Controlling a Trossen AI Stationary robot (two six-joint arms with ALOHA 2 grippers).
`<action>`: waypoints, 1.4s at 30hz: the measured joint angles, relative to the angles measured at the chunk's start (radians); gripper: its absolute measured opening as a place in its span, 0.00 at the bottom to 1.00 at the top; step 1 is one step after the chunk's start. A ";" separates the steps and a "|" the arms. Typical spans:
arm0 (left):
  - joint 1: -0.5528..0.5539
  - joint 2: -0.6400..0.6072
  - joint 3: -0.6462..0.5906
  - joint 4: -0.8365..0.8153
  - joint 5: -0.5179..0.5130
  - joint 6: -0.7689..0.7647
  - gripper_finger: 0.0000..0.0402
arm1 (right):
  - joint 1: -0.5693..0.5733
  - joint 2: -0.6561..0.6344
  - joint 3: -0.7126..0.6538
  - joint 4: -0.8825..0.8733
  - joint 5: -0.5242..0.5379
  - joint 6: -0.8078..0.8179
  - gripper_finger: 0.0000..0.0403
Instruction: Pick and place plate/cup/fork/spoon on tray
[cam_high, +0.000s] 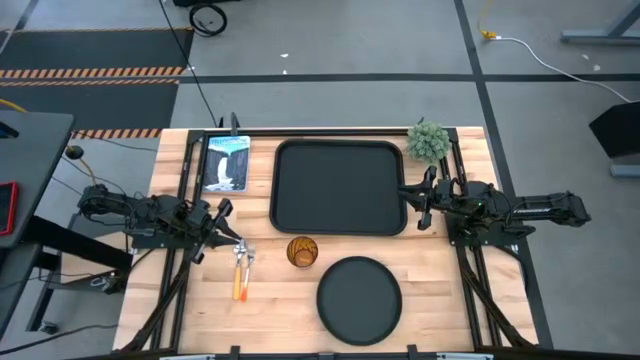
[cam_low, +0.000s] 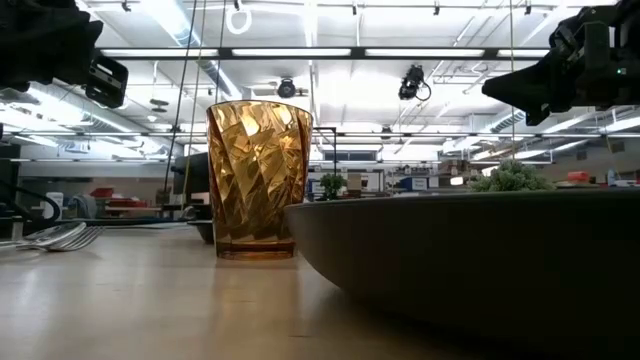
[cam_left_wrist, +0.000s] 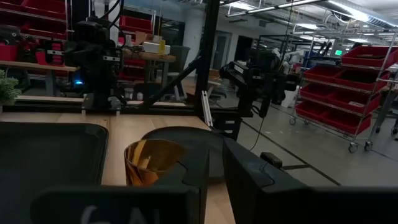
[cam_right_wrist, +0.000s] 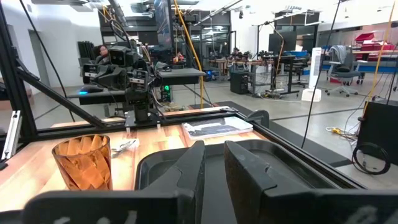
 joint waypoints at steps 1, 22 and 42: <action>0.000 0.000 0.000 0.000 0.000 0.000 0.13 | 0.000 0.000 0.000 0.000 0.000 0.000 0.17; 0.000 0.000 0.000 0.055 -0.019 -0.004 0.13 | 0.000 0.000 0.000 0.000 0.000 0.000 0.17; -0.003 0.242 0.000 0.041 -0.226 -0.411 0.13 | 0.000 0.000 0.000 0.016 0.000 0.000 0.17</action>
